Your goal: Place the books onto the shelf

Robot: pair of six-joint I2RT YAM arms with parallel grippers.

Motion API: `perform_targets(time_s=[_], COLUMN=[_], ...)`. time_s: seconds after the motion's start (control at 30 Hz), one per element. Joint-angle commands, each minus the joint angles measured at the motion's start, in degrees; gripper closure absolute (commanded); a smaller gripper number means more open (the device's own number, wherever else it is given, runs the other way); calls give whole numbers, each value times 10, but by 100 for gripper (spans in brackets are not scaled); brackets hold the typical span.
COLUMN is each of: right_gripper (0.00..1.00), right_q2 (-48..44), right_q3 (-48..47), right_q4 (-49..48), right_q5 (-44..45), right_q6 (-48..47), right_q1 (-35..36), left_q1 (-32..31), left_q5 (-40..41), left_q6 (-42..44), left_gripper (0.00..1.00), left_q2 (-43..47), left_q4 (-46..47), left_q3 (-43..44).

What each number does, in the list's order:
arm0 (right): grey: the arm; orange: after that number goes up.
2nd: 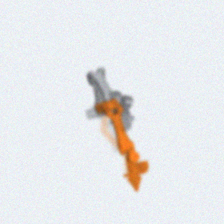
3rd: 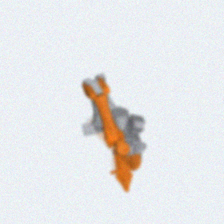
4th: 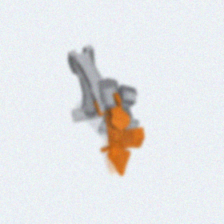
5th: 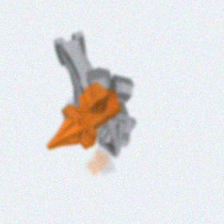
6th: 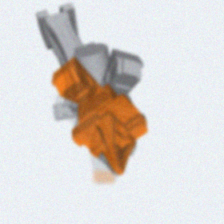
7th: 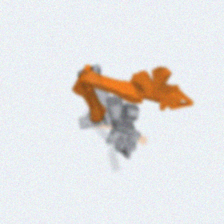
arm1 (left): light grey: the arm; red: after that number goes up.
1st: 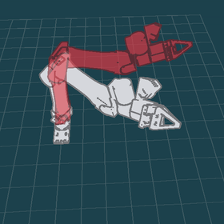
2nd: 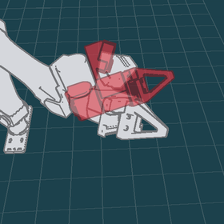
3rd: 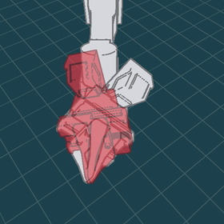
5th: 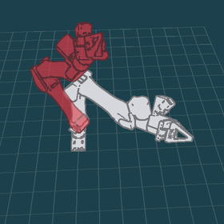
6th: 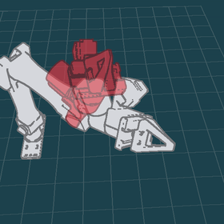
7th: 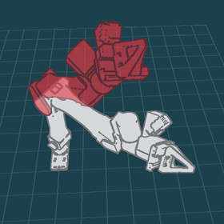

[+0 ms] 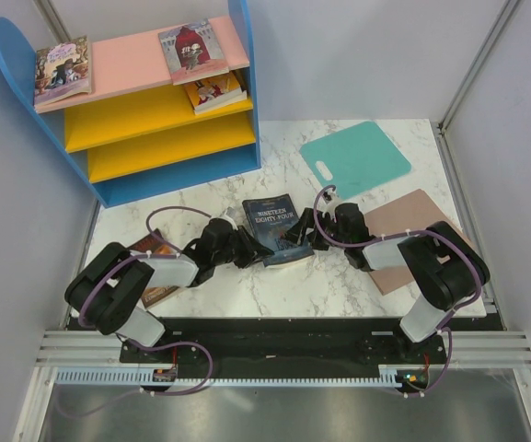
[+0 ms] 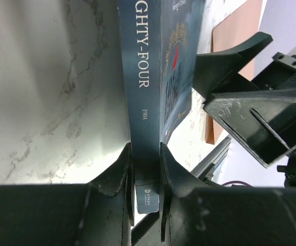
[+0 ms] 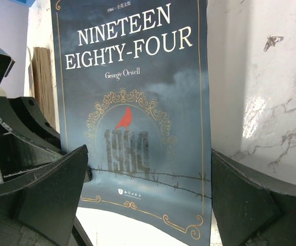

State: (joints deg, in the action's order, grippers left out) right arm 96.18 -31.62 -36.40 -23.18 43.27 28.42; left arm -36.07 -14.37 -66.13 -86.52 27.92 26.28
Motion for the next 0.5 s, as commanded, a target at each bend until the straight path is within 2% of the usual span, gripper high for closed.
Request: perform_targets(time_s=[0.0,0.07,0.27,0.47], right_gripper=[2,2,2,2], right_q2=[-19,-43,-118,-237], right_q3=[24,34,75,149], right_q4=[97,113,98,53], right_q5=[-20,1,24,73], right_q6=[-1,-8,20,77], right_q1=[20,20,20,29], left_q1=[-8,-8,3,76], left_q5=[0,3,-32,-132], left_q6=[16,32,94,113], left_gripper=[98,98,98,98], left_q2=[59,99,179,228], left_q4=[48,12,4,-19], left_q3=[19,25,56,114])
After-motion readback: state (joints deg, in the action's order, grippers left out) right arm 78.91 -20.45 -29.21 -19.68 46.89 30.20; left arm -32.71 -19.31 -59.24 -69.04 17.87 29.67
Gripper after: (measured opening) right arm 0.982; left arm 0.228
